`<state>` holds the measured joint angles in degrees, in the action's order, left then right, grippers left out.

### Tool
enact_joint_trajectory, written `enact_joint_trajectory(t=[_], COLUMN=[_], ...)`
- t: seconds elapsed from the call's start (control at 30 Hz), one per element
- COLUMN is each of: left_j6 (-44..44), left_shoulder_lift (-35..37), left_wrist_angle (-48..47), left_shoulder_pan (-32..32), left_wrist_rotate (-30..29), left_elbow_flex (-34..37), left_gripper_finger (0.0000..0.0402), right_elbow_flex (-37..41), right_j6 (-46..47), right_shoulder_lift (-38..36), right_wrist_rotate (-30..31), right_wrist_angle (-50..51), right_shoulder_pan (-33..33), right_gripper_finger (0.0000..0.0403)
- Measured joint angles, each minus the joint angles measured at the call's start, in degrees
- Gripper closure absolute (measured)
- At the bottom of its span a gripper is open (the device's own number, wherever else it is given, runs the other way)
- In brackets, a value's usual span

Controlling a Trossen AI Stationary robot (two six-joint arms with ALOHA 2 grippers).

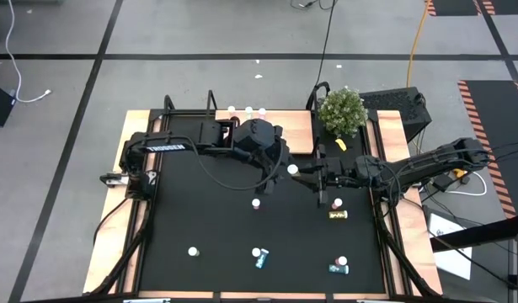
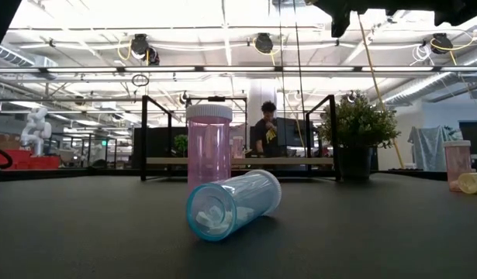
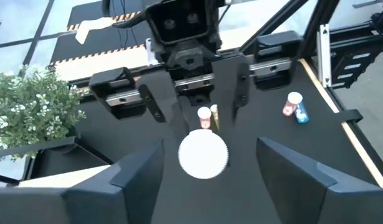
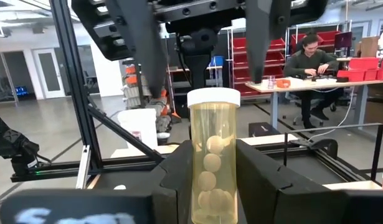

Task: Pick and place medicine bottles onto shelf by color
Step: Put the top left yellow pill bottle on the shelf

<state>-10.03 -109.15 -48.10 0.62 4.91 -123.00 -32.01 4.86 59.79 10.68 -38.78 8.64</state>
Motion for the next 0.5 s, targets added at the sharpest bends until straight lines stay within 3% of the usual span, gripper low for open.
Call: enact_joint_trajectory(t=[0.23,0.5], left_j6=[-0.6,0.1], left_shoulder_lift=[-0.8,-1.1], left_wrist_angle=[0.2,-0.2], left_shoulder_pan=[-0.8,-1.7], left_wrist_rotate=[-0.2,-0.2], left_elbow_flex=[0.0,0.1], left_gripper_finger=[0.0218,0.0249], right_elbow_flex=[0.0,-0.1], right_j6=[0.0,0.0], right_shoulder_lift=[0.0,0.0], right_wrist_rotate=[1.5,2.1], right_wrist_angle=[0.5,0.3], right_shoulder_pan=[0.0,0.0], right_gripper_finger=[0.0307,0.0307])
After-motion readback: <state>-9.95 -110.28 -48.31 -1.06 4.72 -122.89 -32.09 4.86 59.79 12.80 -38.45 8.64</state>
